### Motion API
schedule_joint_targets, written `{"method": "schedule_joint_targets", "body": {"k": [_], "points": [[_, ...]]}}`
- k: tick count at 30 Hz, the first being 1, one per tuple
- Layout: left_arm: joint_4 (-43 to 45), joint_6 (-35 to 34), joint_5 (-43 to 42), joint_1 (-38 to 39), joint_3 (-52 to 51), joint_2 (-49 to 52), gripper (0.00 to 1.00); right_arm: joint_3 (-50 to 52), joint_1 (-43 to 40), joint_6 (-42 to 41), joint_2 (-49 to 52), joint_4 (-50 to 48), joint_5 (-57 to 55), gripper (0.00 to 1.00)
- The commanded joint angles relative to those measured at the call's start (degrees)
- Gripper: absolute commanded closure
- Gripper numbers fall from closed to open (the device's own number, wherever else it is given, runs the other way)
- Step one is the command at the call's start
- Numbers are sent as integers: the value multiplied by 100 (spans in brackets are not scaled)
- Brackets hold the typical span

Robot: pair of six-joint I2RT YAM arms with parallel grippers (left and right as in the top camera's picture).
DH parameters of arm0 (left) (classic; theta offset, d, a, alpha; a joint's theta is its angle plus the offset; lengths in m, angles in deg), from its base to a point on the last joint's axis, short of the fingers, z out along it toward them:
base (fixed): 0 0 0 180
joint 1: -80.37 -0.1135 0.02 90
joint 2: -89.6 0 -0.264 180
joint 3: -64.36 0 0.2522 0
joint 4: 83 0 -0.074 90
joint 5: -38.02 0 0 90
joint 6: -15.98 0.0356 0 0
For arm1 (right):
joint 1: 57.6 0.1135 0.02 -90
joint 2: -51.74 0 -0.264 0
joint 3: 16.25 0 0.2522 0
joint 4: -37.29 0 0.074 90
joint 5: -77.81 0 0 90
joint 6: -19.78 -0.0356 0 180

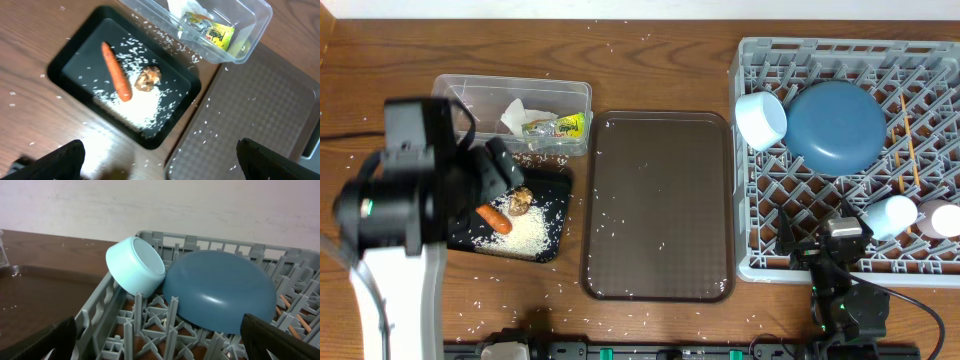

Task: Sort waste into correct bins and load items into the dishwasher rack

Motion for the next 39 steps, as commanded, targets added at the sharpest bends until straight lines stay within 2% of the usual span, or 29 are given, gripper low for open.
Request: {"method": "schedule_joint_targets", "body": {"k": [1, 4, 7, 10, 21, 27, 39], "points": [[-48, 205, 544, 240, -170, -498, 2, 26, -55, -94, -33, 4, -33, 1], [535, 367, 981, 658, -391, -1034, 2, 26, -55, -94, -35, 4, -33, 1], [1620, 1213, 1005, 1106, -885, -1635, 2, 26, -55, -94, -33, 4, -33, 1], [2579, 1753, 1003, 1386, -1537, -2271, 2, 26, -55, -94, -33, 4, -33, 1], [4859, 1919, 927, 1414, -4306, -4306, 2, 26, -55, -94, -33, 2, -33, 1], [5799, 1917, 807, 1414, -5646, -5211, 2, 26, -55, -94, -33, 4, -33, 1], [6496, 1917, 811, 1414, -7510, -6738, 2, 26, -55, -94, -35, 4, -33, 1]]}}
